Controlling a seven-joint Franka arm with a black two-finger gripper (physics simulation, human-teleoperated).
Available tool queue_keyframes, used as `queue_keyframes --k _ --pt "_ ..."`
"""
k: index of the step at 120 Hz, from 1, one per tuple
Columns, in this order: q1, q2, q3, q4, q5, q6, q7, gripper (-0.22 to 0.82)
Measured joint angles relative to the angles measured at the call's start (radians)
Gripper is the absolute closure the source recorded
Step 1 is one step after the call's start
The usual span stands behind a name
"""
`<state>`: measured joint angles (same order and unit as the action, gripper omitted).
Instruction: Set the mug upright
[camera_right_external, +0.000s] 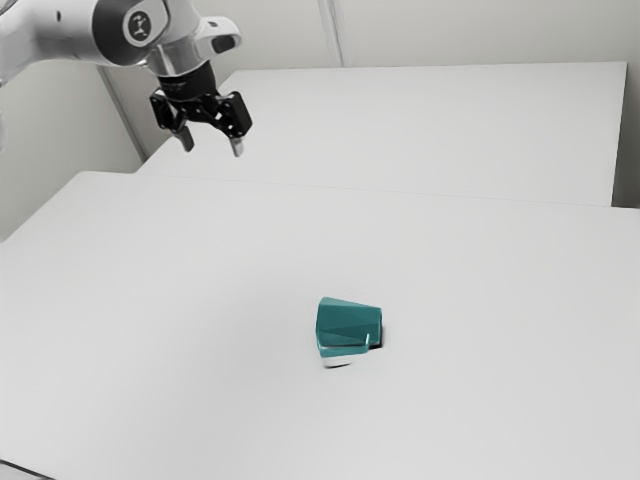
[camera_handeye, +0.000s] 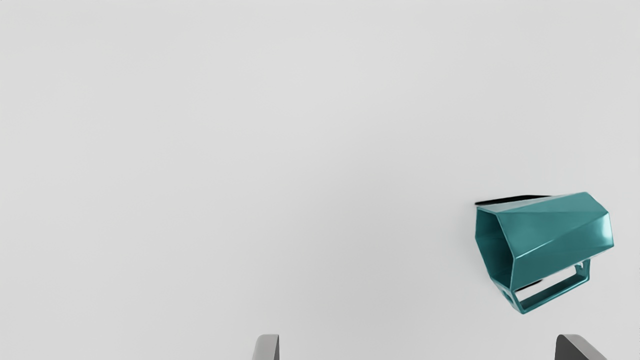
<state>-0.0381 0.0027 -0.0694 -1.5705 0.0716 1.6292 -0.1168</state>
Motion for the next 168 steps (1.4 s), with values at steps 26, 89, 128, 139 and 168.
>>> queue_keyframes --k 26,89,128,139,168 --pt "-0.022 0.013 -0.004 -0.001 -0.007 -0.006 -0.007 0.00" --pt "0.022 -0.235 -0.005 -0.573 -0.370 0.242 -0.012 0.00" --pt "0.012 -0.130 -0.007 -0.736 -0.644 0.492 0.040 0.00" --pt "0.016 -0.096 -0.007 -0.753 -0.723 0.566 0.114 0.00" --pt "0.018 -0.001 -0.007 -0.762 -0.992 0.690 0.337 0.00"
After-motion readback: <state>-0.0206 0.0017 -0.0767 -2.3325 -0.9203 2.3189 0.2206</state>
